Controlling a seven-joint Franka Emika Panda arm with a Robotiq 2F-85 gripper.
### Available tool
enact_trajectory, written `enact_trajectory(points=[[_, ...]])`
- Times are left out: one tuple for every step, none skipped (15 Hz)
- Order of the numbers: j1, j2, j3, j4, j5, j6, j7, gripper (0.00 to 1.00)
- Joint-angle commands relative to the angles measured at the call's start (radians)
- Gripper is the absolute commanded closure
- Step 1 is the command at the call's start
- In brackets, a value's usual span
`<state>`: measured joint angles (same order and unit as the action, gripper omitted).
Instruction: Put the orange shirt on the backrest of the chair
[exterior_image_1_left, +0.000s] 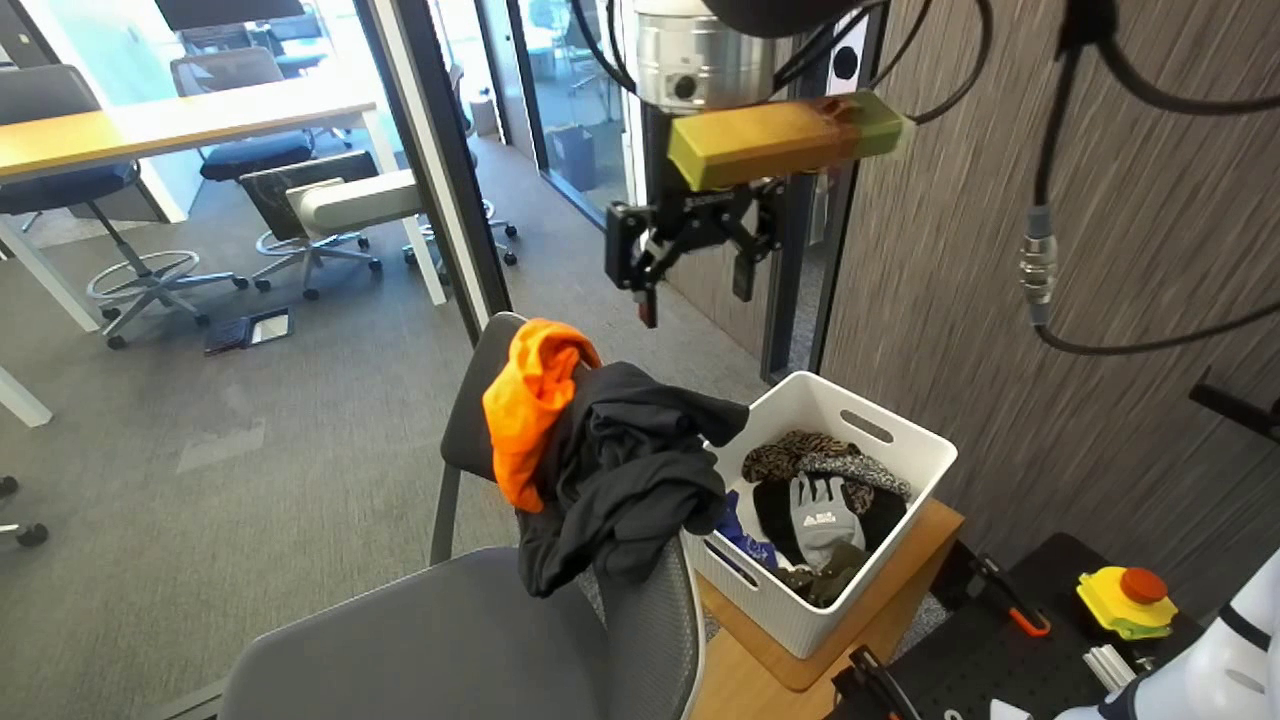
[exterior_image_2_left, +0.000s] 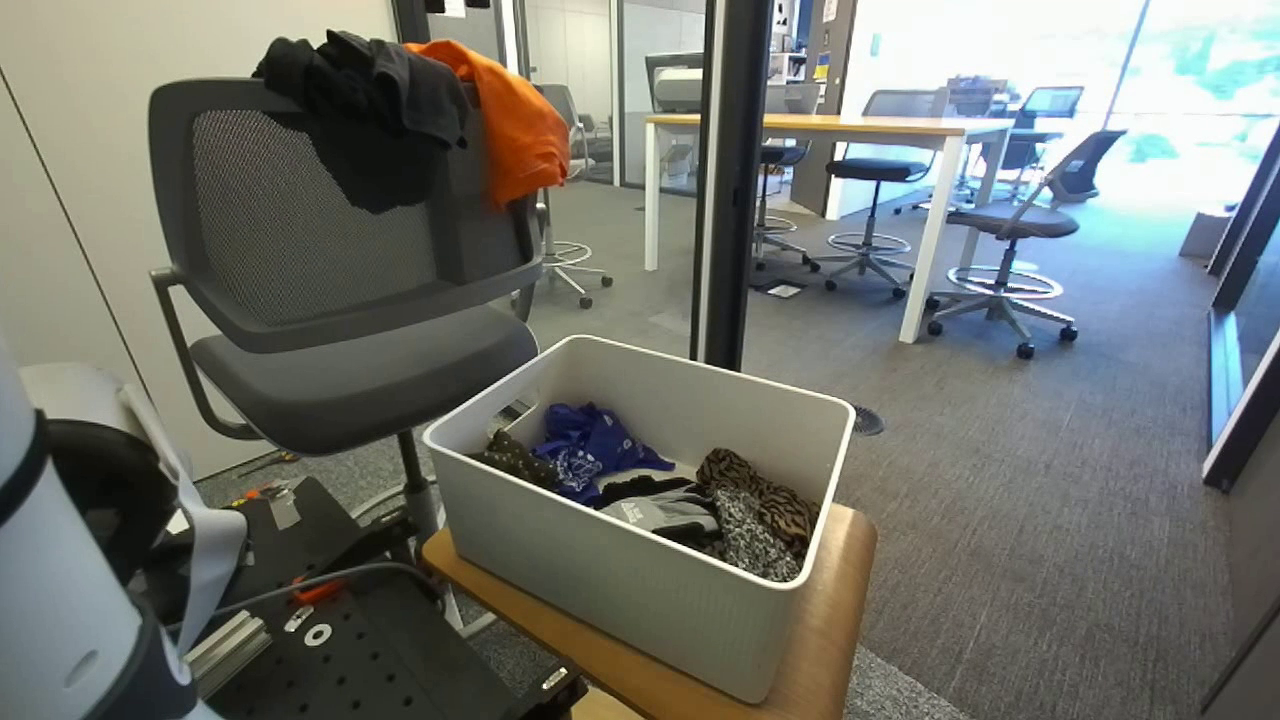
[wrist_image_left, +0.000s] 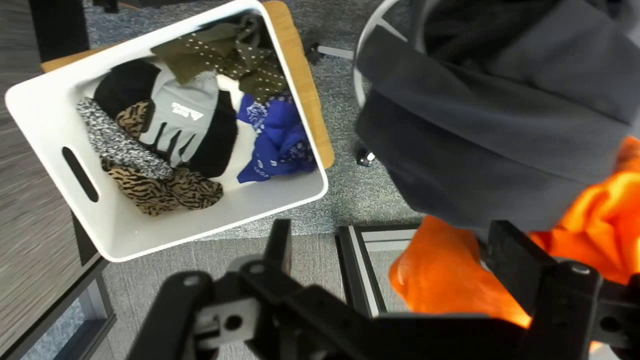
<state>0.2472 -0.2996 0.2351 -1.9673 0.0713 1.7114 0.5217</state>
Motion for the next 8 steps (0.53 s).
enact_trajectory(points=[[-0.044, -0.175, -0.042, -0.207, -0.024, 0.032, -0.214, 0.00], [-0.052, -0.206, -0.057, -0.249, -0.034, 0.037, -0.272, 0.00], [-0.057, -0.231, -0.073, -0.280, -0.050, 0.032, -0.346, 0.00], [-0.060, -0.255, -0.087, -0.311, -0.076, 0.027, -0.423, 0.00], [-0.063, -0.279, -0.106, -0.335, -0.083, 0.030, -0.483, 0.00], [-0.064, -0.306, -0.123, -0.358, -0.087, 0.033, -0.532, 0.00], [-0.067, -0.331, -0.137, -0.378, -0.092, 0.032, -0.570, 0.00], [-0.068, -0.355, -0.147, -0.397, -0.092, 0.033, -0.596, 0.00]])
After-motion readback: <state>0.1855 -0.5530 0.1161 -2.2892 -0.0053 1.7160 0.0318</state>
